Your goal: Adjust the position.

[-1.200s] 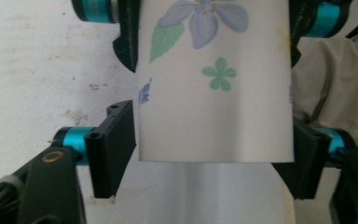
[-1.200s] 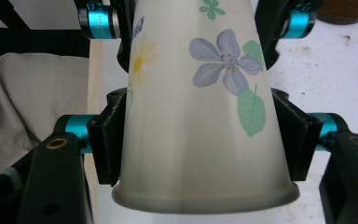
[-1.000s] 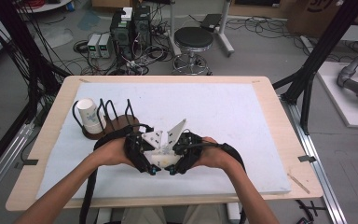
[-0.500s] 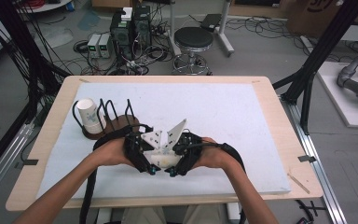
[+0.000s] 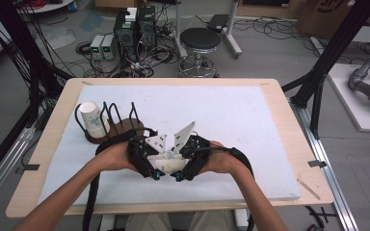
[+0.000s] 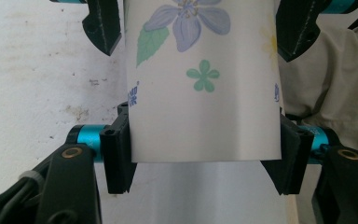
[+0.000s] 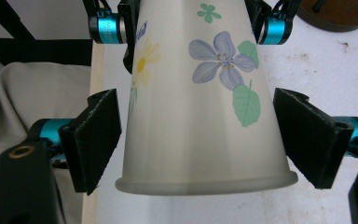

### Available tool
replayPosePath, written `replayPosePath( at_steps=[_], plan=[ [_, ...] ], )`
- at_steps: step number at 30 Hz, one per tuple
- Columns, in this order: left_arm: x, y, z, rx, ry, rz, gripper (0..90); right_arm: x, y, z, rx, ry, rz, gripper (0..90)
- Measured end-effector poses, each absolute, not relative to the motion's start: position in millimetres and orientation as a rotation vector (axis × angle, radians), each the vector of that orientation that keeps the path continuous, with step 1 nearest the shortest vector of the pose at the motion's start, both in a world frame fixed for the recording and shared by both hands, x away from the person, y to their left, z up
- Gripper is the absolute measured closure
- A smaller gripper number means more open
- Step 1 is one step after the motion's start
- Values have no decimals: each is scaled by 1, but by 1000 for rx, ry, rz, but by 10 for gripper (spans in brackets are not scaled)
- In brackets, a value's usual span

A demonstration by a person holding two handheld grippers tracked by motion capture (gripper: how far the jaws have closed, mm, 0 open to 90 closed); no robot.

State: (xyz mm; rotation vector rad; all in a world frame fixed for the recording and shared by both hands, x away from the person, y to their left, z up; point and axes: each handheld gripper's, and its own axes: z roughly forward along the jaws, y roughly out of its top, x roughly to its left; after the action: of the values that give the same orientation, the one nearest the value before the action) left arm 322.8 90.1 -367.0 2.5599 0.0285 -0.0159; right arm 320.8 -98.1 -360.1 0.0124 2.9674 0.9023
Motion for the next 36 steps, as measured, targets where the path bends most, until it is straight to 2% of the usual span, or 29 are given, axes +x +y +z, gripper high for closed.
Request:
replayPosePath(
  at_steps=[19,36],
  plan=[
    [323,99,-376,2508,60,-10,362,323,-116,-341,59,2869,1114,176],
    [321,126,-388,2208,166,-3,363,325,-145,-345,186,2745,1363,177]
  ],
)
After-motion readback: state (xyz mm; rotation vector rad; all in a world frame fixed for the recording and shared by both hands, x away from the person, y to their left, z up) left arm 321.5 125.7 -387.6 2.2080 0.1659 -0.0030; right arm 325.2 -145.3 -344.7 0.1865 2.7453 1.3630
